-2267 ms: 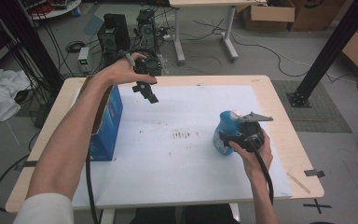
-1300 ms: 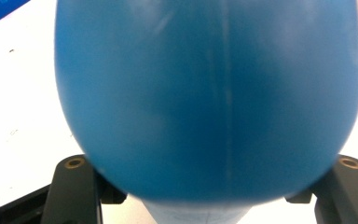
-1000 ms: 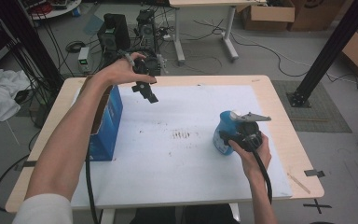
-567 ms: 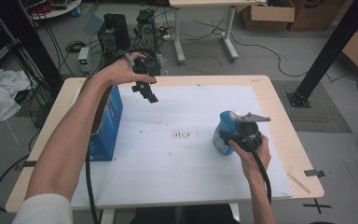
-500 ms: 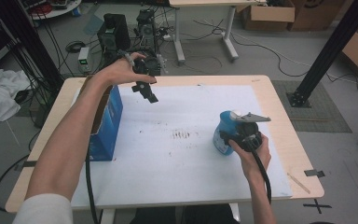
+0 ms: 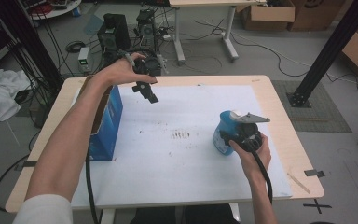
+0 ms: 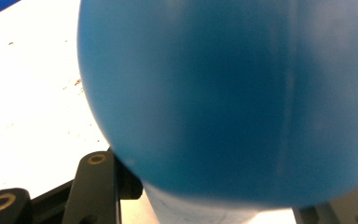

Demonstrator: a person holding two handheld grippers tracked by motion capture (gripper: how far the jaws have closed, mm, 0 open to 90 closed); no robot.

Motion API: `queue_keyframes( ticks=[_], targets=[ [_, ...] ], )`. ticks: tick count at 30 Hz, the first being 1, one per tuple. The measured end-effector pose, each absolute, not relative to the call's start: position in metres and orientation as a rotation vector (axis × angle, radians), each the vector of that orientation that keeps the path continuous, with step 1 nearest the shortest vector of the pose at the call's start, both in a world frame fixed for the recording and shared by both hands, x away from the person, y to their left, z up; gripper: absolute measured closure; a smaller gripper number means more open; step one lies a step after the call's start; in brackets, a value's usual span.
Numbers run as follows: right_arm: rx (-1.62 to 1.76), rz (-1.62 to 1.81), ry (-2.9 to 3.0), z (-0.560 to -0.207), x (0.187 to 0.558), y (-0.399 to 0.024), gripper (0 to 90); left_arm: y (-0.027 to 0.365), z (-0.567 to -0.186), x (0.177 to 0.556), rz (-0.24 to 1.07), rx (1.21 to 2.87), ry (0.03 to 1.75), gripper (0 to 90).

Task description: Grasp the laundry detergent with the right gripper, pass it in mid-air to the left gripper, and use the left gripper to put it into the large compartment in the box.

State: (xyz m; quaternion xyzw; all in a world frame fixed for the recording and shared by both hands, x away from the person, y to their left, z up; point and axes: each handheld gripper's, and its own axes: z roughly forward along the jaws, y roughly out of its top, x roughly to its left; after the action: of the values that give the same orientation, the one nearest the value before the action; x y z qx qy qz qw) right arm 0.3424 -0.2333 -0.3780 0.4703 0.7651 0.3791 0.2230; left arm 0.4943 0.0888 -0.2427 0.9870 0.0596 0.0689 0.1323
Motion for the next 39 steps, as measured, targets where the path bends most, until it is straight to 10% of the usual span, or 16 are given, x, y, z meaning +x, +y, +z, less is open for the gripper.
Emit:
queue_keyframes(
  ticks=[39],
  targets=[
    [0.681,1.195,2.506,-0.310,0.372,-0.186,46.1,0.058,-0.188,0.445,0.193,2.806,-0.097,17.3]
  ],
)
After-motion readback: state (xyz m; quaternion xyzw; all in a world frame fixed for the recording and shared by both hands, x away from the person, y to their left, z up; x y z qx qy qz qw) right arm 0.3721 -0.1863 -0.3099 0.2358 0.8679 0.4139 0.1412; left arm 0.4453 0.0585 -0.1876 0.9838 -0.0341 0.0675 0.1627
